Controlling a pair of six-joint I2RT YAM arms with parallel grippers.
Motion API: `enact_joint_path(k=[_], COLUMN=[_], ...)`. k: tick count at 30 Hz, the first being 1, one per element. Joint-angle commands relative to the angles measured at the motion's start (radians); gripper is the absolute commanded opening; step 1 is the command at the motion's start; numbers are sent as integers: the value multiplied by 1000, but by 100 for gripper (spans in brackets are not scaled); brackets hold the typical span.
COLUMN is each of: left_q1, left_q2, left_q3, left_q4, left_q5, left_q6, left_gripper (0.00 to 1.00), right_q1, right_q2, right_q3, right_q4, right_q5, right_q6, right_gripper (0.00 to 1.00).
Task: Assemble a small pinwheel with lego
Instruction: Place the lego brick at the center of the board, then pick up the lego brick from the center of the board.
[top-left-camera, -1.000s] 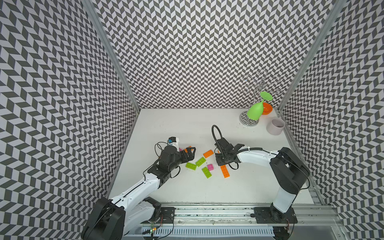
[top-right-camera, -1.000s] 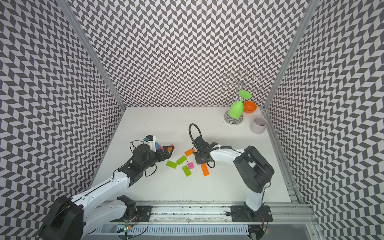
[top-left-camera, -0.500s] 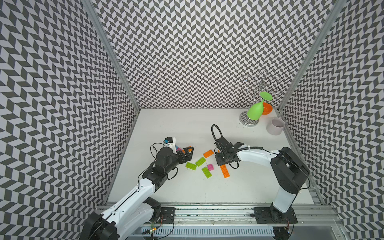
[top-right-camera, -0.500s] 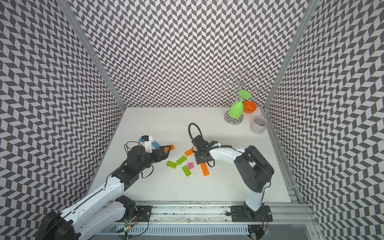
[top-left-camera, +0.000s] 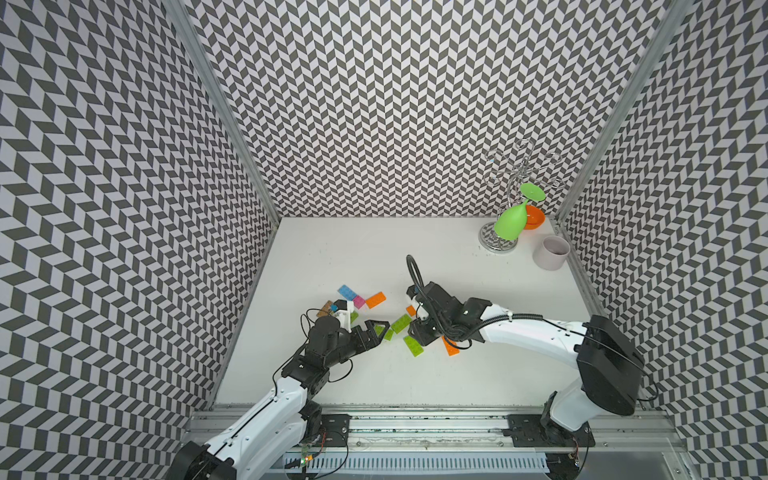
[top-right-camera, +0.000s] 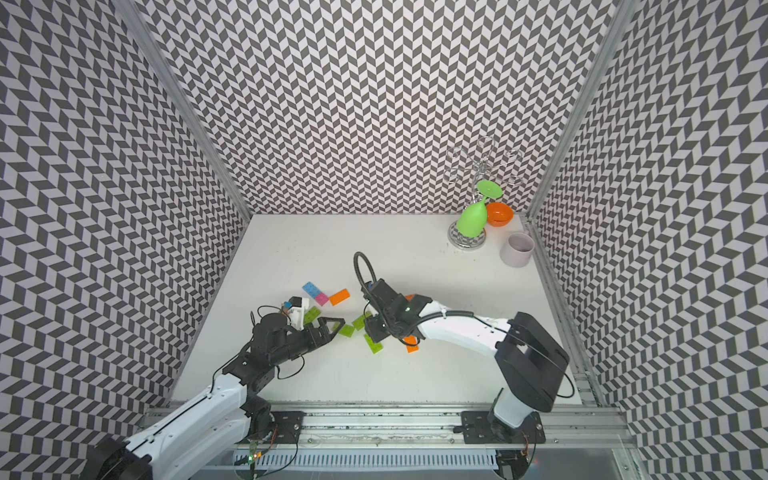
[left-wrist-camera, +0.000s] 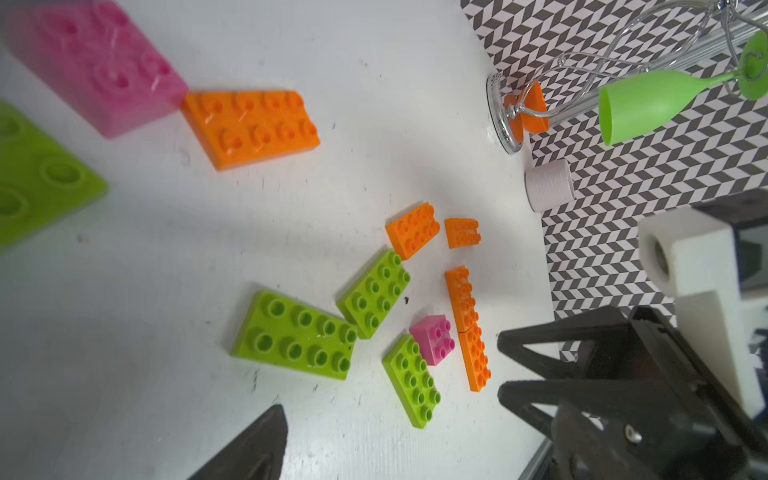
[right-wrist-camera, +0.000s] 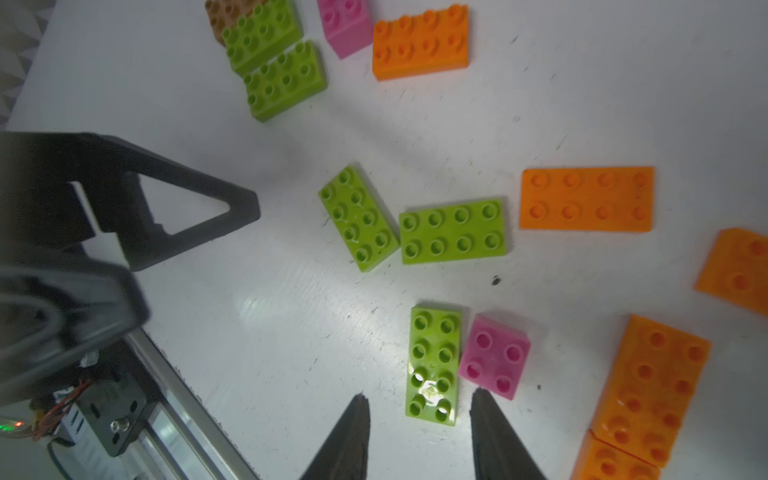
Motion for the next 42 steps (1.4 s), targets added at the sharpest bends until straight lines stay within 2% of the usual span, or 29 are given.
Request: enact_joint_path(k=[1, 5, 9, 13, 35, 42], left_q1=[52, 136, 204, 236, 254, 259], left_q2=[33, 50, 27, 2, 0, -2], left_q3=[-34, -59, -57, -57, -62, -64], left_q4=[225, 283, 241, 193, 178, 178], left_q5=[150, 219, 253, 260, 264, 264], left_q6=[-102, -125, -98, -76, -58, -54], left_gripper=[98, 98, 97, 96, 96, 95], right_q1=[22, 30, 30, 31, 34, 44], right_q2=[40, 85, 122, 146, 239, 263], right_q3=[45, 74, 96, 110, 123, 138], right_q4=[-40, -64, -69, -64, -99, -159], right_q5=[-24, -22, -29, -58, -58, 5], right_q6=[-38, -41, -40, -37, -26, -23], right_gripper=[37, 33, 30, 28, 26, 23])
